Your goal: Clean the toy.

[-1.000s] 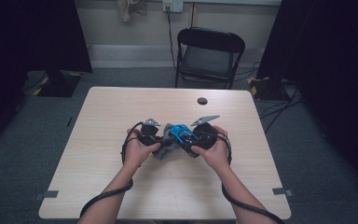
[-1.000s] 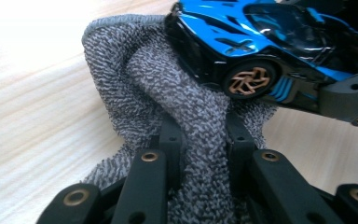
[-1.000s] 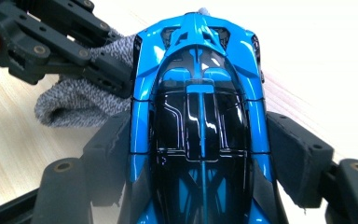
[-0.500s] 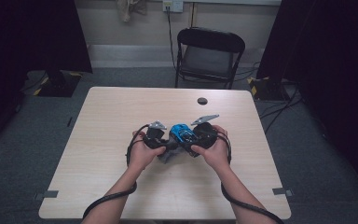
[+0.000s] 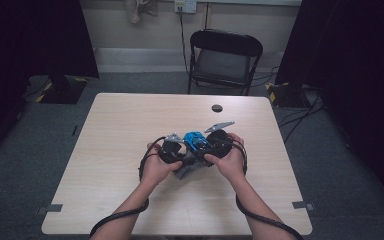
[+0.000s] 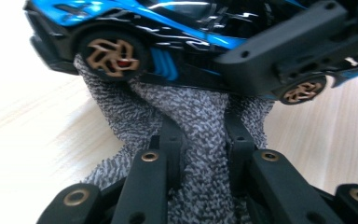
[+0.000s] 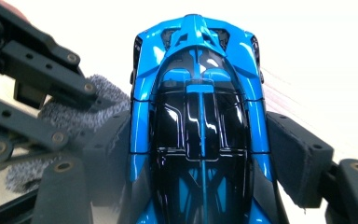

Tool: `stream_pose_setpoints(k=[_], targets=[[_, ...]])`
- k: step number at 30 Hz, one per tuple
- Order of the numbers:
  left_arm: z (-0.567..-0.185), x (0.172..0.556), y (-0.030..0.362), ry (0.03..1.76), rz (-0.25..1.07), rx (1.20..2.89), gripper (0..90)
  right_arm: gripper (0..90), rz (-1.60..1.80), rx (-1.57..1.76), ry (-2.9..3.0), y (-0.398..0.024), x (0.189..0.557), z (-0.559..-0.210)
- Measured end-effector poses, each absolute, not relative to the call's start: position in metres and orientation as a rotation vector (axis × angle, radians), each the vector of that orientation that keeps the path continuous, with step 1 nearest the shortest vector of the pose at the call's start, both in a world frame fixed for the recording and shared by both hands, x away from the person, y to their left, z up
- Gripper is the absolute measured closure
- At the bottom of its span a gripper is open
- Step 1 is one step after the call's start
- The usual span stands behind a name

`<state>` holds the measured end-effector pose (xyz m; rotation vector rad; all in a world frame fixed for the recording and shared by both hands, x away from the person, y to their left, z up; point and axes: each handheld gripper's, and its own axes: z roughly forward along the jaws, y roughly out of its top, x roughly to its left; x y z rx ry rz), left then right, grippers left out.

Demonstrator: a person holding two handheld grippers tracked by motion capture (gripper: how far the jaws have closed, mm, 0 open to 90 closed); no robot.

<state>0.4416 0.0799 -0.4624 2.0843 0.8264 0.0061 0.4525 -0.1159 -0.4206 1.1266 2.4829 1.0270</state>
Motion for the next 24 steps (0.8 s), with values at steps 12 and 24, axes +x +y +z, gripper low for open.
stream_pose_setpoints(k=[12, 24], targets=[[-0.465, 0.429, 0.066, 0.769, -0.031, 2.109, 74.2, 28.5, 1.013, 1.146, 2.476, -0.116, 0.457, -0.423], [-0.468, 0.416, 0.051, 0.707, -0.084, 2.115, 74.2, 28.5, 1.009, 1.139, 2.467, -0.111, 0.458, -0.422]])
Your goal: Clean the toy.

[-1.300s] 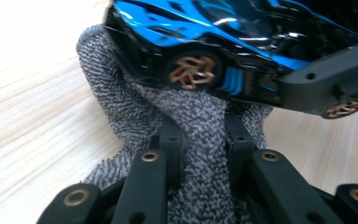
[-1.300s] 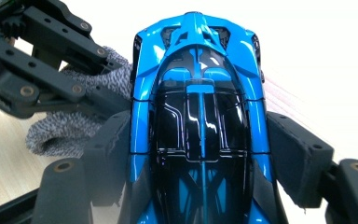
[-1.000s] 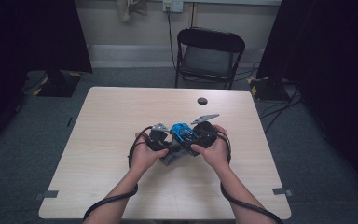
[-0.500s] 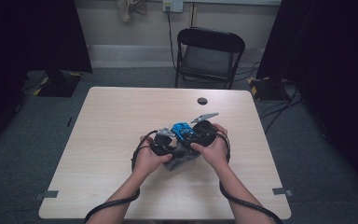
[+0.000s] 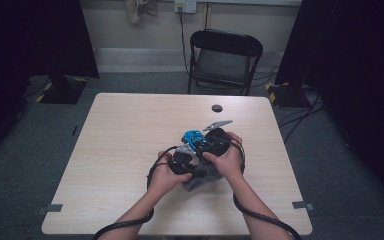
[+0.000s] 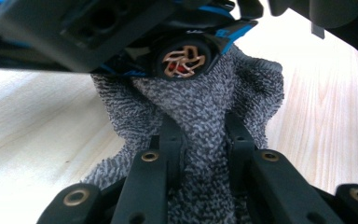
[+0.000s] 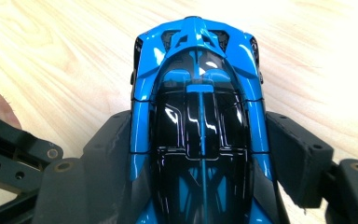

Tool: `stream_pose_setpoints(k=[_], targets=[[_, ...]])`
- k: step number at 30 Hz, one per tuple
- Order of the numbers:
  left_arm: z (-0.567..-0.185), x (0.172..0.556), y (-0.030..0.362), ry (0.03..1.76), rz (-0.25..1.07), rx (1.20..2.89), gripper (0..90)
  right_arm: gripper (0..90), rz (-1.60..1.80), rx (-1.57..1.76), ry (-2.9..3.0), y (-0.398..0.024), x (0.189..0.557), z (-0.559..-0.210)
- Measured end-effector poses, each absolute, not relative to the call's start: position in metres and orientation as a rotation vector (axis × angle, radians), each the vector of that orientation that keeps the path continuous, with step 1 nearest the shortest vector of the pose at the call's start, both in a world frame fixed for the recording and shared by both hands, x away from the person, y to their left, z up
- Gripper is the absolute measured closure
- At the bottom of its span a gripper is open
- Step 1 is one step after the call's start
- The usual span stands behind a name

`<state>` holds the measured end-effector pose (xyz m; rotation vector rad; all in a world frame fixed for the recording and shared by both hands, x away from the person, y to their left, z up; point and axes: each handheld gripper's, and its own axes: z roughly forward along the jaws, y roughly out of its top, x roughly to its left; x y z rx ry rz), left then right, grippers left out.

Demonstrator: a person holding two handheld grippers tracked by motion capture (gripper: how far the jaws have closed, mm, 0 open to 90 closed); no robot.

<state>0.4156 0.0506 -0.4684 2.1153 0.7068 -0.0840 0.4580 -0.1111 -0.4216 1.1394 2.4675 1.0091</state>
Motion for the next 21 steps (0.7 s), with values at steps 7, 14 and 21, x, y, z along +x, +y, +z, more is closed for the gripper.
stream_pose_setpoints(k=[7, 14, 21], targets=[[-0.470, 0.412, 0.047, 0.686, -0.106, 2.121, 74.2, 28.5, 1.014, 1.150, 2.457, -0.112, 0.459, -0.421], [-0.471, 0.411, 0.048, 0.681, -0.094, 2.149, 74.1, 28.5, 1.031, 1.150, 2.452, -0.114, 0.460, -0.416], [-0.464, 0.428, 0.077, 0.794, 0.003, 2.141, 74.1, 28.5, 1.047, 1.142, 2.443, -0.120, 0.457, -0.410]])
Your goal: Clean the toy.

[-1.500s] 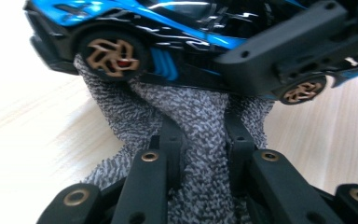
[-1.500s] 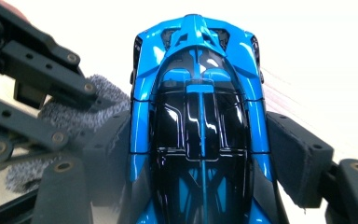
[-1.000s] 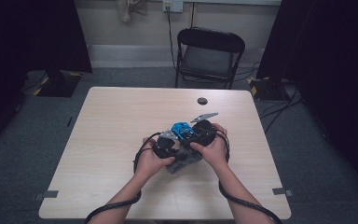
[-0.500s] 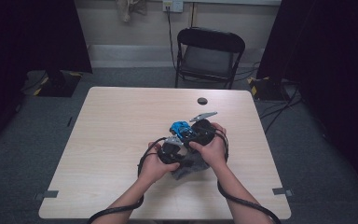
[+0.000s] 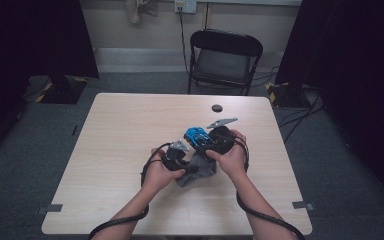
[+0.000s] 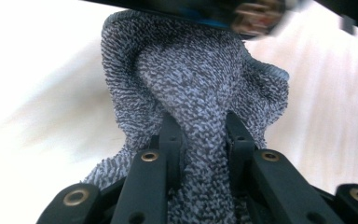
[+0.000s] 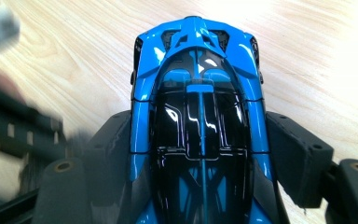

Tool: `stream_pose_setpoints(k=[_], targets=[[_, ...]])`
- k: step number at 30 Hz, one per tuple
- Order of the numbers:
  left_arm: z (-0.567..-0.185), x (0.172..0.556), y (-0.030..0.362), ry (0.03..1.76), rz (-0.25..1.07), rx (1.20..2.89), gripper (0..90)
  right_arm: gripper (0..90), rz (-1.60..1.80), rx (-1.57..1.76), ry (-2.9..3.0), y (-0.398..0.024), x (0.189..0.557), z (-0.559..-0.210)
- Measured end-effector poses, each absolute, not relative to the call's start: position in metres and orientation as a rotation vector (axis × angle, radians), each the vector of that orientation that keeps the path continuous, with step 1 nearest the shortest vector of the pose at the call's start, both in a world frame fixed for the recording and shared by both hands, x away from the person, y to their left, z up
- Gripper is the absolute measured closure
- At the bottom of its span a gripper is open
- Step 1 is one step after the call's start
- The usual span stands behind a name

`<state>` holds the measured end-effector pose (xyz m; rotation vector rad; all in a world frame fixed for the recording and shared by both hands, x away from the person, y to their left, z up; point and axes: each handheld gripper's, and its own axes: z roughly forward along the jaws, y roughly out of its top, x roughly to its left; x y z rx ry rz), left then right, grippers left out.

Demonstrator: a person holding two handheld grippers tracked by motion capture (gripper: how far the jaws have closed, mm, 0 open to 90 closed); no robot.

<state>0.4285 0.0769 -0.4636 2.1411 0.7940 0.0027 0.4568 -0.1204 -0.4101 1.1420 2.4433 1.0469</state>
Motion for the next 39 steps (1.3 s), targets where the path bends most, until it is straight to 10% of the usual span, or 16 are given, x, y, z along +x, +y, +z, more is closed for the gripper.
stream_pose_setpoints(k=[17, 39], targets=[[-0.455, 0.464, 0.143, 1.022, 0.166, 2.023, 74.1, 28.5, 1.071, 1.081, 2.467, -0.125, 0.443, -0.408], [-0.459, 0.461, 0.119, 0.921, 0.117, 2.017, 74.4, 28.5, 1.085, 1.080, 2.495, -0.117, 0.438, -0.418]])
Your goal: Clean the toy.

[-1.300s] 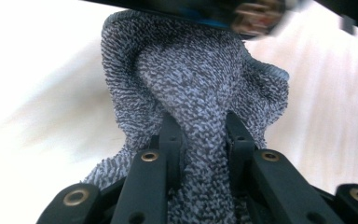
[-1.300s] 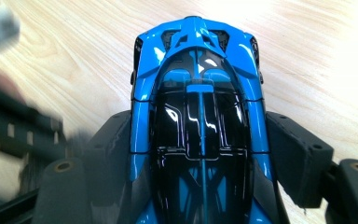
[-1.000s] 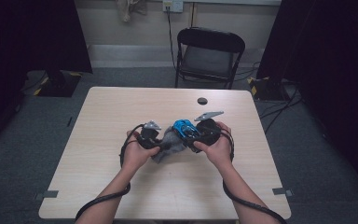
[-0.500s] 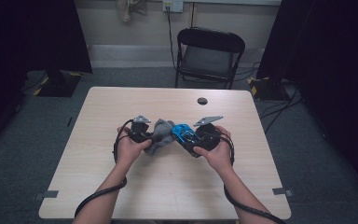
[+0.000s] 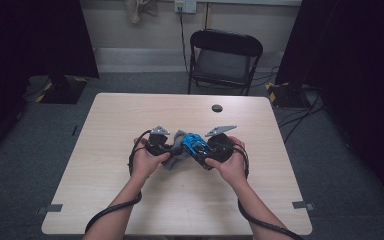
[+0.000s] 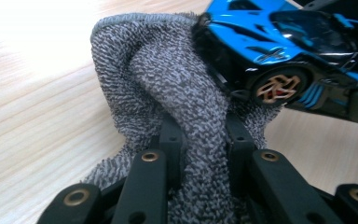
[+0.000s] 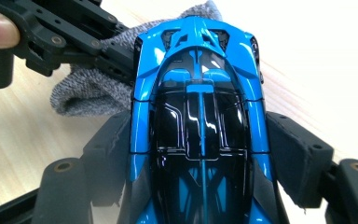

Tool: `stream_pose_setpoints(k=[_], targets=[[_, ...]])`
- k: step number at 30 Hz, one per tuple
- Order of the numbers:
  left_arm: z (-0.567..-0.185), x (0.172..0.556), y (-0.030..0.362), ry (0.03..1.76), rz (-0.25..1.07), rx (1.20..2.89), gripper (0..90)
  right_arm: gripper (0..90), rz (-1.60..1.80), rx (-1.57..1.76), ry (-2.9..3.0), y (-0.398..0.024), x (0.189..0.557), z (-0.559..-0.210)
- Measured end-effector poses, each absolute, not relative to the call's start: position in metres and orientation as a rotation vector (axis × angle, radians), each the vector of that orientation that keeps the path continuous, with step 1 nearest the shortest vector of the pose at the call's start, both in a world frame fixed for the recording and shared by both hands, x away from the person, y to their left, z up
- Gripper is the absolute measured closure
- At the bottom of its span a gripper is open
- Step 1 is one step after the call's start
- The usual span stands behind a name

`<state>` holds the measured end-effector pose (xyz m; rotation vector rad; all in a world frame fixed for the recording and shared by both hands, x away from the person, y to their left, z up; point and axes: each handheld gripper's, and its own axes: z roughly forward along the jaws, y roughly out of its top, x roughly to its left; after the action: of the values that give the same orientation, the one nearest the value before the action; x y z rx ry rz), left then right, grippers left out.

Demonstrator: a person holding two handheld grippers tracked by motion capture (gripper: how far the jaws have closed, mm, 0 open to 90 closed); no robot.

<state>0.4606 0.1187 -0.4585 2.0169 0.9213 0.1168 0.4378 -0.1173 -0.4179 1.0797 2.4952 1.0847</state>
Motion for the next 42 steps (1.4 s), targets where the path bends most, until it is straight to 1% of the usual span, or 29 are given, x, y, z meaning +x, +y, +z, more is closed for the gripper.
stream_pose_setpoints(k=[20, 33, 42], targets=[[-0.463, 0.449, 0.098, 0.835, 0.088, 2.059, 74.4, 28.5, 1.045, 1.104, 2.506, -0.114, 0.446, -0.419], [-0.465, 0.437, 0.077, 0.786, 0.027, 2.085, 74.4, 28.5, 1.027, 1.131, 2.497, -0.116, 0.451, -0.421], [-0.466, 0.432, 0.067, 0.746, 0.016, 2.108, 74.4, 28.5, 1.021, 1.152, 2.487, -0.119, 0.452, -0.421]])
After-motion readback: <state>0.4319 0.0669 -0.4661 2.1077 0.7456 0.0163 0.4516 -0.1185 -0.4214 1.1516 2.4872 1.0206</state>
